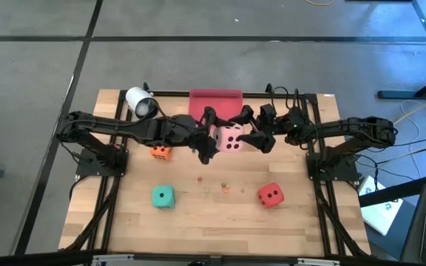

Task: Pick & Place Dice
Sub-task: Put the big pink dice into the pink bin

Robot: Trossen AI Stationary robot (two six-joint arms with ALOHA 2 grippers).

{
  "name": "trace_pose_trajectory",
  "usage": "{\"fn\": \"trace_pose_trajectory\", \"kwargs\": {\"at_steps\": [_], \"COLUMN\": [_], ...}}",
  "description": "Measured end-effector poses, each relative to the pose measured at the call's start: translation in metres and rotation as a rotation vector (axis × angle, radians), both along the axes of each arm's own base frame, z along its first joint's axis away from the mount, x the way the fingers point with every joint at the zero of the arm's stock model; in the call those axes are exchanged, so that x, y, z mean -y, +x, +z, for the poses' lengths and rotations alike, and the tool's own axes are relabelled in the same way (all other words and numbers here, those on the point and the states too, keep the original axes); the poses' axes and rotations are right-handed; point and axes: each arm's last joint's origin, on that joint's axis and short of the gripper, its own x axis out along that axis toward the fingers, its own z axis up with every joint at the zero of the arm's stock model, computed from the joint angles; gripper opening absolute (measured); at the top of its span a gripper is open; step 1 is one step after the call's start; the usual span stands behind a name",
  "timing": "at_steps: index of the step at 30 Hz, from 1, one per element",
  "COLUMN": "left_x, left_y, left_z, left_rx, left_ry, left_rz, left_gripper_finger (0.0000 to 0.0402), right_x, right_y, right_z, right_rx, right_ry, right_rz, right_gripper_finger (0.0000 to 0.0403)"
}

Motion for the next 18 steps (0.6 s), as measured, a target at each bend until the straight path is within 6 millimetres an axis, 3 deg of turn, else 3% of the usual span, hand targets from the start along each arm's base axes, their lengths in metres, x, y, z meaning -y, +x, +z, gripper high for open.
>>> {"fn": "trace_pose_trajectory", "kwargs": {"at_steps": [18], "left_x": [0.0011], "left_y": [0.0006], "left_z": [0.0012], "left_rx": [-0.039], "left_ry": [0.184], "left_rz": [0.041], "left_gripper_finger": [0.0345], "right_x": [-0.0051], "right_y": [0.0025], "right_z": [-0.0032], "right_rx": [-0.051], "right_ry": [0.059], "right_rz": [0.01], "right_gripper_finger": [0.0389]}}
